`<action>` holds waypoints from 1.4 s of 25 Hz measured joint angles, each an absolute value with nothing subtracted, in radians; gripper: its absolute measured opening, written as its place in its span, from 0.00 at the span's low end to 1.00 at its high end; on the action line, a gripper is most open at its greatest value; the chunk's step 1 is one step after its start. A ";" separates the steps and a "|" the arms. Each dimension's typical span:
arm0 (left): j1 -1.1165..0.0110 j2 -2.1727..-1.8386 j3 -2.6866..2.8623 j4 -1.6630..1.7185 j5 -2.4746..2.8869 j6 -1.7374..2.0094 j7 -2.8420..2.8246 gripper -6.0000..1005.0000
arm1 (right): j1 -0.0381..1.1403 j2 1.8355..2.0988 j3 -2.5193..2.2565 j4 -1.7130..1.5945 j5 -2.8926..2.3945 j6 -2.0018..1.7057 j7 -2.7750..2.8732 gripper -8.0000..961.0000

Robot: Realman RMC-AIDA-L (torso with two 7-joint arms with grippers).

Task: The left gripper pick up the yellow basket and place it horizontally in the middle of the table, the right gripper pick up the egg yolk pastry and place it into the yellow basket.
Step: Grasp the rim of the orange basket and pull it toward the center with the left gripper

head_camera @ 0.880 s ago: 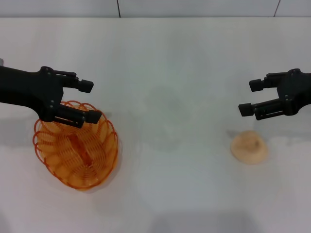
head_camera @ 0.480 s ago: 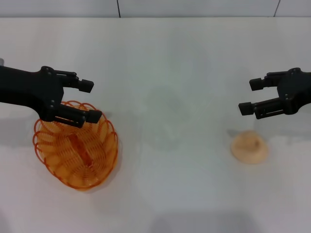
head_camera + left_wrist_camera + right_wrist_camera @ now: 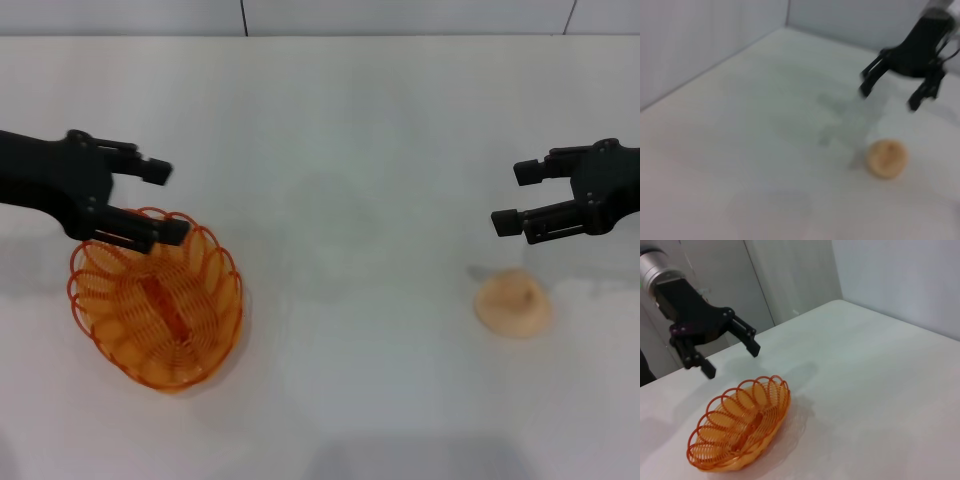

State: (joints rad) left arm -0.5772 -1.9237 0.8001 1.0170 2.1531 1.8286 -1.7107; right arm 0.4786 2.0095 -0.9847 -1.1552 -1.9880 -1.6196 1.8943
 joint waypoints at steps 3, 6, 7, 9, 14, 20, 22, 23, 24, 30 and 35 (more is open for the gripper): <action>-0.597 -1.901 0.782 1.017 2.219 1.822 -1.735 0.86 | 0.480 2.010 -0.985 -1.155 -1.988 -1.618 1.894 0.91; -0.620 -1.888 0.745 1.017 2.310 1.816 -1.753 0.86 | 0.481 2.011 -0.985 -1.155 -1.988 -1.613 1.894 0.90; -0.626 -1.886 0.733 1.017 2.341 1.813 -1.757 0.86 | 0.481 2.011 -0.985 -1.154 -1.988 -1.611 1.894 0.90; -0.638 -1.883 0.716 1.017 2.396 1.807 -1.762 0.86 | 0.481 2.012 -0.985 -1.150 -1.987 -1.606 1.894 0.90; -0.656 -1.882 0.711 1.017 2.503 1.785 -1.787 0.86 | 0.483 2.012 -0.985 -1.143 -1.976 -1.601 1.894 0.90; -0.656 -1.880 0.707 1.015 2.549 1.731 -1.811 0.86 | 0.485 2.013 -0.985 -1.143 -1.973 -1.595 1.894 0.90; -0.655 -1.879 0.706 1.002 2.560 1.710 -1.813 0.86 | 0.485 2.013 -0.985 -1.143 -1.973 -1.595 1.894 0.90; -0.656 -1.880 0.706 0.994 2.567 1.705 -1.813 0.86 | 0.486 2.013 -0.985 -1.143 -1.972 -1.595 1.894 0.90; -0.658 -1.881 0.706 0.985 2.575 1.697 -1.813 0.86 | 0.488 2.013 -0.985 -1.143 -1.972 -1.595 1.894 0.90; -0.666 -1.900 0.699 0.974 2.580 1.674 -1.839 0.86 | 0.495 2.012 -0.985 -1.143 -1.971 -1.596 1.895 0.90; -0.670 -1.901 0.696 0.970 2.571 1.668 -1.891 0.85 | 0.505 2.011 -0.985 -1.142 -1.971 -1.599 1.896 0.90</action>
